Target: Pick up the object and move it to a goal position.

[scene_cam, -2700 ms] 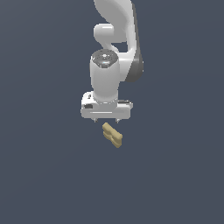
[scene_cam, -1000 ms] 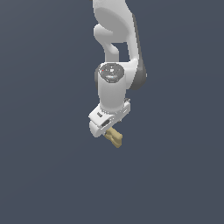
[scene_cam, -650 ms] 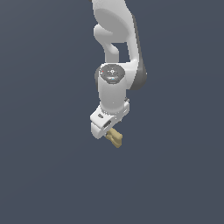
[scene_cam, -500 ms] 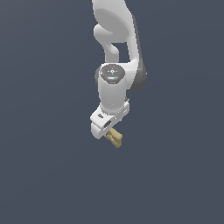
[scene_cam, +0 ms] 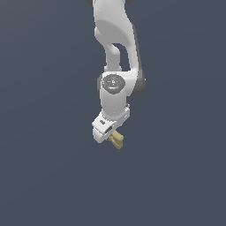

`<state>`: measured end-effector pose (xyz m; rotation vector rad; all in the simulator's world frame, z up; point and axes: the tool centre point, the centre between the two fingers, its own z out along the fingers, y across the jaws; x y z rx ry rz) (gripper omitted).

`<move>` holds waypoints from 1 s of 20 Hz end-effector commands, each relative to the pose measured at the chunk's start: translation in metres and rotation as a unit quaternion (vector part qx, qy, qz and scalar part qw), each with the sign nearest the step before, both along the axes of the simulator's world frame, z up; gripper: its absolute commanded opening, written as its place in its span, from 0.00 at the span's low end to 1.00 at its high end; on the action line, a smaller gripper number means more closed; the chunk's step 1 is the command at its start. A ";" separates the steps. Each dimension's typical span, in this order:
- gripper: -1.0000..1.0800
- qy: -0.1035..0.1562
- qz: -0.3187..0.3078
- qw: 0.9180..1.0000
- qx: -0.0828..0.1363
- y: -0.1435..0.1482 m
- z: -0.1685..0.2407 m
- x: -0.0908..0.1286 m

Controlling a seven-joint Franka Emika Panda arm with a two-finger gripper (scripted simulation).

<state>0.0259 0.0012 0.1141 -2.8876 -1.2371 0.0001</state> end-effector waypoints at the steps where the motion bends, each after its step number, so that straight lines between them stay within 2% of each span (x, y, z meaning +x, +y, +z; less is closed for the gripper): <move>1: 0.96 0.000 0.001 1.000 0.000 0.000 -0.011 0.000; 7: 0.96 0.000 0.001 1.000 0.000 0.000 -0.018 0.001; 8: 0.00 0.000 0.001 1.000 0.000 0.000 -0.018 0.001; 20: 0.00 0.000 0.001 1.000 0.000 0.000 -0.018 0.000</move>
